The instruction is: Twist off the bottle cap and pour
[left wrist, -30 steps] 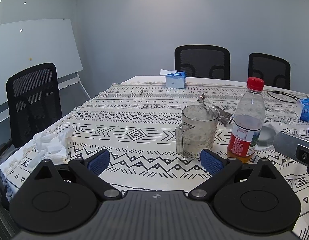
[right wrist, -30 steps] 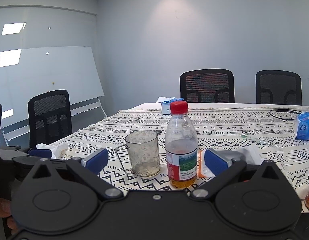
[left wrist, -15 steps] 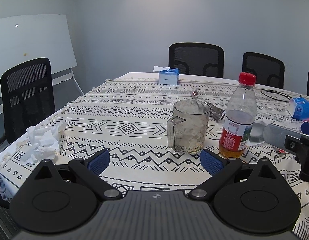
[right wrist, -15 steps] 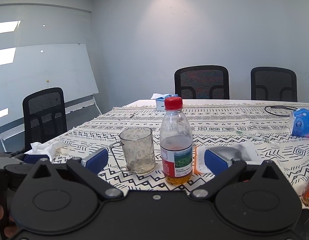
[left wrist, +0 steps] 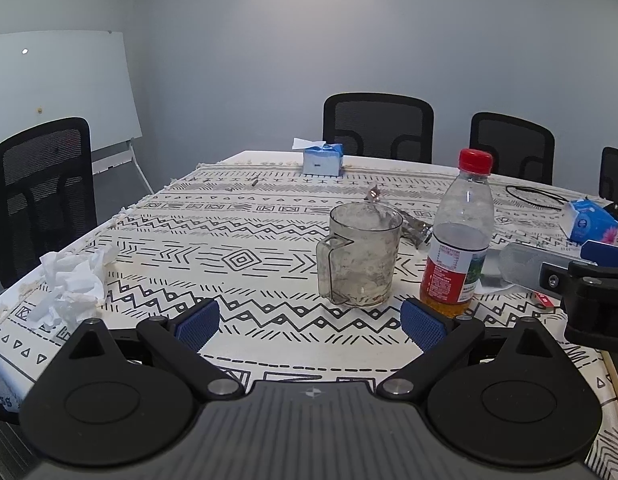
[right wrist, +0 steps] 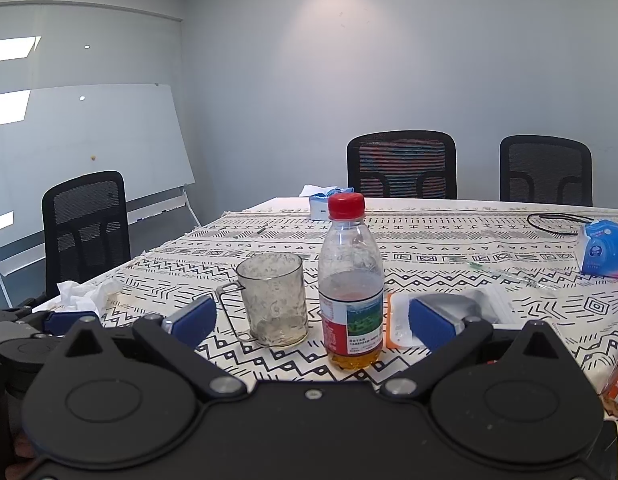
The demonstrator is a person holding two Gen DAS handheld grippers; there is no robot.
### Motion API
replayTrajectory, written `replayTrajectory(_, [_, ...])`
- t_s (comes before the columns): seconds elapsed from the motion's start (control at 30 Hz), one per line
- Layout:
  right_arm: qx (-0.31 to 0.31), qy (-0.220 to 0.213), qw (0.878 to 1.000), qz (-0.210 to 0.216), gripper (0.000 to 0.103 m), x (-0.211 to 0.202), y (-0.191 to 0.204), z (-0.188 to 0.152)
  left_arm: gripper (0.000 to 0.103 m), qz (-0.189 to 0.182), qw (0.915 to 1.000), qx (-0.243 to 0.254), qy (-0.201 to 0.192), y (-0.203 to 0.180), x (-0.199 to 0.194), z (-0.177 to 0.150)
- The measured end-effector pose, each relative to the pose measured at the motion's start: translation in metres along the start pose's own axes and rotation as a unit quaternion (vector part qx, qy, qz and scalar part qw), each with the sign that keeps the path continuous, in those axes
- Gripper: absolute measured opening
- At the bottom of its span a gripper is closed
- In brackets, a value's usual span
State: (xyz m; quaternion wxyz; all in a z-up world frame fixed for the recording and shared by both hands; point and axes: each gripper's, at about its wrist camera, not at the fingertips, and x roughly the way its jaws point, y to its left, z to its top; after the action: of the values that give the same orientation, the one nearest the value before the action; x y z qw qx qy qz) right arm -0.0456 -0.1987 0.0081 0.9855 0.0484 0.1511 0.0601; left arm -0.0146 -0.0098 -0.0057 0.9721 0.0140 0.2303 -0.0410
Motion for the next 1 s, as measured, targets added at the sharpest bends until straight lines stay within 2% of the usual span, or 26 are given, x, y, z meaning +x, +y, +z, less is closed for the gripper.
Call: replayTrajectory(1.0, [0.002, 0.001, 1.000, -0.001, 0.103, 0.000, 0.000, -0.001, 0.098, -0.028, 0.9995, 0.007, -0.014, -0.004, -0.009, -0.006])
